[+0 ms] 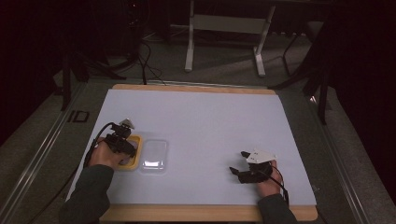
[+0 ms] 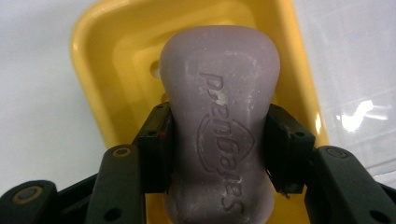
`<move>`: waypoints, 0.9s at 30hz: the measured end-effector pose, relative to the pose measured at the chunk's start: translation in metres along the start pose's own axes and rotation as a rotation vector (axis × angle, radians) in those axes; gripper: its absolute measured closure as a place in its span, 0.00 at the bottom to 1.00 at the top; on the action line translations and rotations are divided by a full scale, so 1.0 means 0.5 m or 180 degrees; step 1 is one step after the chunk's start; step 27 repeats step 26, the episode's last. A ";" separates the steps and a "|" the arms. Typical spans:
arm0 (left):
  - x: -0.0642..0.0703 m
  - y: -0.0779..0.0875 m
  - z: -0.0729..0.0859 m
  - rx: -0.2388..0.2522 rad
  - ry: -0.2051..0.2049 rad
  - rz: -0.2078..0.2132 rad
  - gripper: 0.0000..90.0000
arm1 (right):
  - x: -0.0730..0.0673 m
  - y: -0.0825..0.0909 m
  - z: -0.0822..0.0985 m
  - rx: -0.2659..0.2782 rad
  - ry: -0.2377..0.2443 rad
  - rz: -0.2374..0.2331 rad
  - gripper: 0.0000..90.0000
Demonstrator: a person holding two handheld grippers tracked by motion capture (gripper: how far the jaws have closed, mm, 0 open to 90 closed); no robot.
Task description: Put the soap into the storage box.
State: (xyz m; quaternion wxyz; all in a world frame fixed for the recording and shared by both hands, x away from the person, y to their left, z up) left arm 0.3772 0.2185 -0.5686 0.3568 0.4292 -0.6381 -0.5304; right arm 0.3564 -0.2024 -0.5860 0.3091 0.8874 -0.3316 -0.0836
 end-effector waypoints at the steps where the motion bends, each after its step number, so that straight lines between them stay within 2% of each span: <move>1: -0.001 0.000 -0.001 0.0008 0.0015 0.0027 0.54 | 0.000 0.000 0.000 0.0000 0.0001 -0.0002 0.24; 3: 0.000 0.000 0.000 -0.0031 -0.0015 0.0091 0.51 | 0.000 0.000 0.000 -0.0003 -0.0001 -0.0002 0.24; 5: -0.001 0.003 0.001 -0.0035 -0.0023 0.0088 0.47 | -0.001 0.000 0.000 -0.0004 0.0003 -0.0001 0.24; 7: -0.003 0.010 0.000 0.0017 -0.0038 0.0061 0.42 | -0.001 0.000 0.000 -0.0004 0.0003 -0.0001 0.24; 9: -0.003 0.018 -0.001 0.0087 -0.0011 0.0122 0.40 | -0.001 0.000 0.000 -0.0006 0.0002 0.0000 0.24; 11: -0.004 0.022 -0.001 0.0109 -0.0011 0.0128 0.38 | -0.001 0.000 0.000 -0.0007 0.0006 0.0001 0.24; 12: -0.006 0.039 -0.003 0.0217 -0.0046 0.0121 0.37 | 0.000 0.000 0.000 -0.0008 0.0009 0.0002 0.24; 14: -0.008 0.054 -0.006 0.0322 -0.0051 0.0087 0.37 | -0.001 0.000 0.000 -0.0007 0.0003 0.0002 0.24; 16: -0.005 0.070 -0.013 0.0503 -0.0099 0.0057 0.36 | -0.001 0.000 0.000 -0.0007 0.0004 0.0003 0.24; 20: 0.002 0.090 -0.024 0.0884 -0.0118 0.0156 0.35 | 0.000 0.000 0.000 -0.0006 -0.0002 0.0004 0.24; 22: 0.005 0.089 -0.025 0.0932 -0.0130 0.0175 0.35 | 0.000 0.000 0.000 -0.0006 -0.0001 0.0003 0.24; 24: 0.020 0.085 -0.027 0.1073 -0.0185 0.0151 0.35 | 0.000 -0.001 0.000 -0.0003 0.0000 0.0003 0.24; 27: 0.028 0.083 -0.027 0.1101 -0.0236 0.0080 0.35 | 0.000 -0.001 0.000 -0.0004 -0.0002 0.0003 0.24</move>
Point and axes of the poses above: each handheld gripper's, and its own axes: y roughly backward along the jaws, z roughly out of its underside, x roughly to its right, the point moved 8 cm from there along -y, roughly forward along the jaws, and after that the axes turned 4 degrees about -y, right-handed, at the moved point
